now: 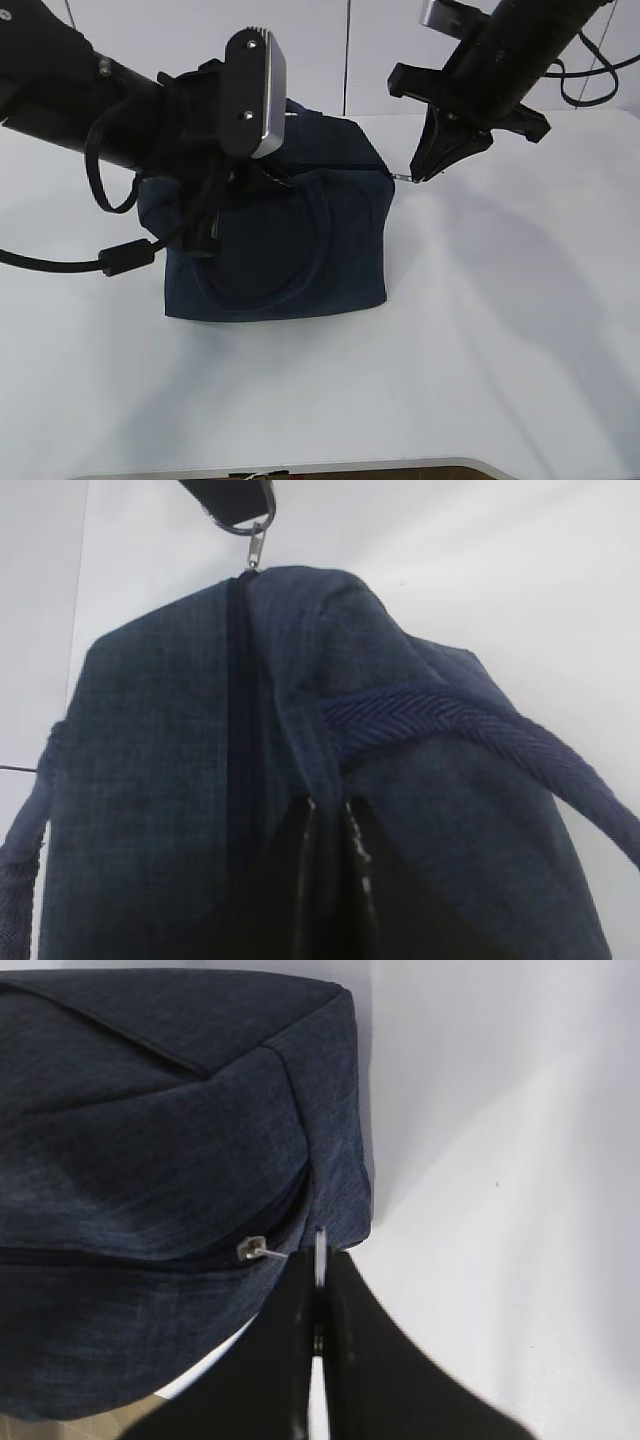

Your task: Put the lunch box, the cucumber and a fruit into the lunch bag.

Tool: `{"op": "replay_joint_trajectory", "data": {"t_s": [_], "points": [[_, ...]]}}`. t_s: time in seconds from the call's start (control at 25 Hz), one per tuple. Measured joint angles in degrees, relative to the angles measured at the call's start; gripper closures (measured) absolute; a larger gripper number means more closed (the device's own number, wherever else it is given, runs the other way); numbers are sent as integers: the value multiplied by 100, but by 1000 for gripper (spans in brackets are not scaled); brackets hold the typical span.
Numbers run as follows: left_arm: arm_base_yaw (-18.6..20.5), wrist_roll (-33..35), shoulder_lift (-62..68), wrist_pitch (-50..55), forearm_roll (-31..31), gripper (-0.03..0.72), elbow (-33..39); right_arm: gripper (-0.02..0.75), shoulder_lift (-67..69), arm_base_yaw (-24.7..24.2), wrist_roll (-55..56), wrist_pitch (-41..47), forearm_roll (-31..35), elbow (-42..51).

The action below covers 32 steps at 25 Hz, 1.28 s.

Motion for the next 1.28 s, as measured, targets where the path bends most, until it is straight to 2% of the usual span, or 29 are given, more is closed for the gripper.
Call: {"op": "replay_joint_trajectory", "data": {"t_s": [0.2, 0.56, 1.28], "points": [[0, 0, 0, -10, 12, 694, 0, 733, 0, 0, 39, 0, 13, 0], [0, 0, 0, -22, 15, 694, 0, 733, 0, 0, 774, 0, 357, 0], [0, 0, 0, -24, 25, 694, 0, 733, 10, -143, 1514, 0, 312, 0]]}}
